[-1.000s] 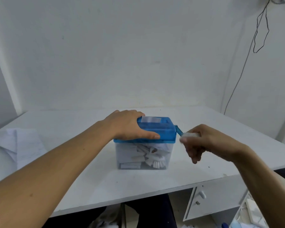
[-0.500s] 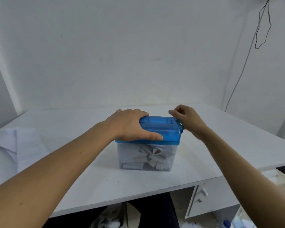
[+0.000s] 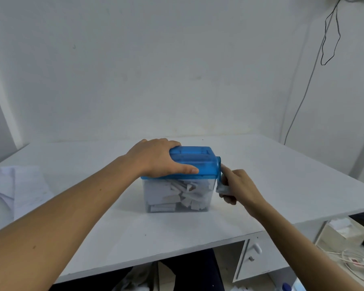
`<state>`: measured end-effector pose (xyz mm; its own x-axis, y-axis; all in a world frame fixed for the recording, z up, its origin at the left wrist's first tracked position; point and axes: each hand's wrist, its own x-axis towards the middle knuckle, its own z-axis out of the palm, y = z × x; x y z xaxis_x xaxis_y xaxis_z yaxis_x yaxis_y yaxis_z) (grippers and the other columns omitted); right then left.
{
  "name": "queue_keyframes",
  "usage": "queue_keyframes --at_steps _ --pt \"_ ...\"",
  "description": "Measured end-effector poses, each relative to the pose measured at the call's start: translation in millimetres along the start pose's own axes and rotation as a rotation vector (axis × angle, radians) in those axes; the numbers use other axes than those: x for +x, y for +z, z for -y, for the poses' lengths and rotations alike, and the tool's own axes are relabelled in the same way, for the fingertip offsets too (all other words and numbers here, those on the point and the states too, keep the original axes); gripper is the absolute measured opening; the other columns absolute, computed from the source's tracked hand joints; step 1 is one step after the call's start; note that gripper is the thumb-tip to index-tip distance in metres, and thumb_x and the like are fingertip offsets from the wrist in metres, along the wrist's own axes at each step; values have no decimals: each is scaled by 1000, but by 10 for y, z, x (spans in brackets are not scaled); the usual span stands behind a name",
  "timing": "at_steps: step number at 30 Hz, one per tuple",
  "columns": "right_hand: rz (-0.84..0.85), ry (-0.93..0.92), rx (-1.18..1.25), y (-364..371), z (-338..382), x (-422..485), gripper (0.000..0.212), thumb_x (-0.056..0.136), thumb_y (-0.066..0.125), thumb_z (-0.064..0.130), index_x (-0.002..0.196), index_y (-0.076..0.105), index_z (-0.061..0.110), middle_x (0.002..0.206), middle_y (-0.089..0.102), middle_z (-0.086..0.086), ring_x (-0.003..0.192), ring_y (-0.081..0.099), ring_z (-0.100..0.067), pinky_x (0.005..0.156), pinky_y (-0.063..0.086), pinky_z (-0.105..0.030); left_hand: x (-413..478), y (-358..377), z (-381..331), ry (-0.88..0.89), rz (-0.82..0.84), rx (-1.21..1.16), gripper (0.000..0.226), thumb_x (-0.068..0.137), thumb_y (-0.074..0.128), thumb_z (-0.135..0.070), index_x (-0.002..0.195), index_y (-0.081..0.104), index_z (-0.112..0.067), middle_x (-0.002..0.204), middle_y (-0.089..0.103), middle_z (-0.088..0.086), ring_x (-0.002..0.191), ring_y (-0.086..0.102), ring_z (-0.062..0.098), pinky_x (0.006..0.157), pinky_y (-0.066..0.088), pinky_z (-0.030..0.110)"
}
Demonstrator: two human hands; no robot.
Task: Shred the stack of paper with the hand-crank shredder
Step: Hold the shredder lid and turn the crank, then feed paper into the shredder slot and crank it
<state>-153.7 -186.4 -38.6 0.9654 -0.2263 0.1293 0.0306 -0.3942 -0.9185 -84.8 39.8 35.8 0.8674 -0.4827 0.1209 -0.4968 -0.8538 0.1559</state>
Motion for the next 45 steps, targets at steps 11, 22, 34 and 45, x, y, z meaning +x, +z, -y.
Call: queue_keyframes --at_steps 11,22,34,45 --pt "120 -233 129 -351 528 122 28 97 60 41 88 62 14 65 43 1 58 49 -15 55 46 -27 87 -26 68 -53 31 -23 108 62 50 -99 152 36 -41 151 46 -17 134 47 18 106 36 37" --pt "41 252 182 134 111 770 21 100 48 19 110 64 10 104 65 -12 84 62 -19 65 56 -29 66 -3 72 1 -5 -14 99 66 46 -99 146 44 -41 136 56 -17 109 52 12 97 41 34" --pt "-3 75 -55 -57 472 744 14 101 54 18 103 66 11 108 68 -7 100 64 -21 93 55 -39 86 -86 90 -92 -6 -533 102 79 8 -95 157 36 -35 160 39 -6 148 33 26 118 21 45" --pt "35 -514 -303 737 1526 202 6 94 61 22 99 66 21 96 66 7 87 63 -8 64 48 -15 -731 -14 1025 -143 -231 -606 42 98 51 -57 134 59 -37 132 56 -24 121 51 -2 100 35 22"
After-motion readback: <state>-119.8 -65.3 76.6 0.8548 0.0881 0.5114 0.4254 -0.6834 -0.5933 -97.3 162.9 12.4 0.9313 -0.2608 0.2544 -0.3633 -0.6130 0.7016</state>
